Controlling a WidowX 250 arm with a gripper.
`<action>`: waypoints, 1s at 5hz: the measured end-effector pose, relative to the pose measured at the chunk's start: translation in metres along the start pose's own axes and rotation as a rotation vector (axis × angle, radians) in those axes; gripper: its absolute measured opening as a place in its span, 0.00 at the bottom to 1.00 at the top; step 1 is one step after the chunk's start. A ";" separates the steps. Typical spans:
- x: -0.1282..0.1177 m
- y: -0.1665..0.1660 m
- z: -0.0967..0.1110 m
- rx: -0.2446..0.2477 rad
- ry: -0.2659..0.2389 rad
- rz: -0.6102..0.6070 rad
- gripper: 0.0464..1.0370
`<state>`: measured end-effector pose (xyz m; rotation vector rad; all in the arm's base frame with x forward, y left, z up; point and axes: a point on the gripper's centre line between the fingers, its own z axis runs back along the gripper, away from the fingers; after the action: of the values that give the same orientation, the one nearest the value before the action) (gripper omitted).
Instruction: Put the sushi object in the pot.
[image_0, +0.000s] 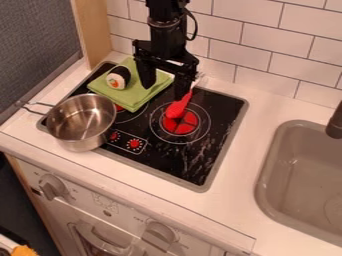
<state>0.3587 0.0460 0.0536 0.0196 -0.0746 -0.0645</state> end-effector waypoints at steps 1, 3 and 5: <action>-0.005 0.000 -0.013 -0.008 0.042 0.001 0.96; 0.000 0.061 0.008 0.012 0.039 0.150 0.96; 0.003 0.102 -0.020 0.033 0.103 0.234 0.96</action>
<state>0.3692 0.1480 0.0366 0.0469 0.0253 0.1715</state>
